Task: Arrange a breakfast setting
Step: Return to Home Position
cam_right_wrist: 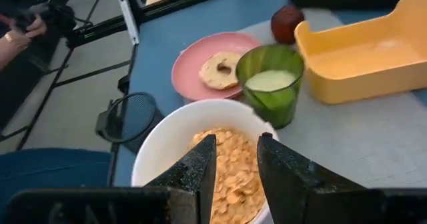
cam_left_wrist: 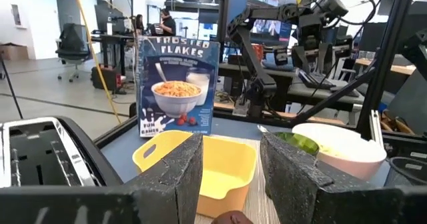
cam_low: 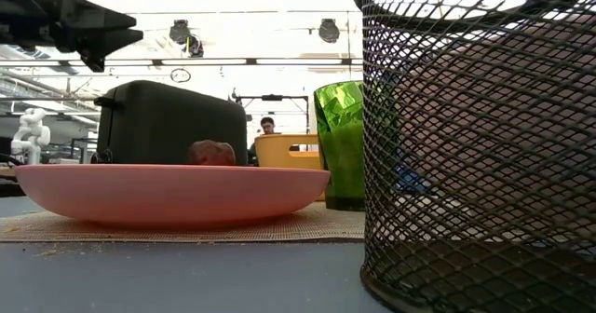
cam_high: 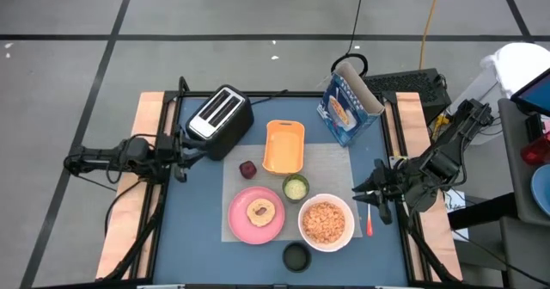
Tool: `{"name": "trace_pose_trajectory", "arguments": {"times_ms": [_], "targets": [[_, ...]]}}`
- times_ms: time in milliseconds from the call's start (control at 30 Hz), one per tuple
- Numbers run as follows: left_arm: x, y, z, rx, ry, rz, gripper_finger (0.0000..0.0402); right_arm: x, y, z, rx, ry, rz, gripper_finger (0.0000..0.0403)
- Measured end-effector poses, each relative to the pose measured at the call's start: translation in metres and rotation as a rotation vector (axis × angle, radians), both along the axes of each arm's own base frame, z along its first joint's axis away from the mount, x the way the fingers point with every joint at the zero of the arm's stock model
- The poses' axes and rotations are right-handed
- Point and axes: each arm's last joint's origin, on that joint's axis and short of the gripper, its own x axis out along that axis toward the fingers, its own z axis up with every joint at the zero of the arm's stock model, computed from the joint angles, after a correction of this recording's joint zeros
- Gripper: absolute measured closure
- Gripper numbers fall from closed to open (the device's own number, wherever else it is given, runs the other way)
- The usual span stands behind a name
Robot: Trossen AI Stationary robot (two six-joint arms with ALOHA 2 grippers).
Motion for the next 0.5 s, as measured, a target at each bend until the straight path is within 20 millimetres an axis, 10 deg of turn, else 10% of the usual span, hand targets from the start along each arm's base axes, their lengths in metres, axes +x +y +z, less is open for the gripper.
{"name": "trace_pose_trajectory", "arguments": {"times_ms": [500], "targets": [[0.009,-0.001,-0.025,-0.007,-0.01,-0.014,0.0247,0.003,-0.007,0.002,-0.103,-0.049,-0.07,0.0363]]}}
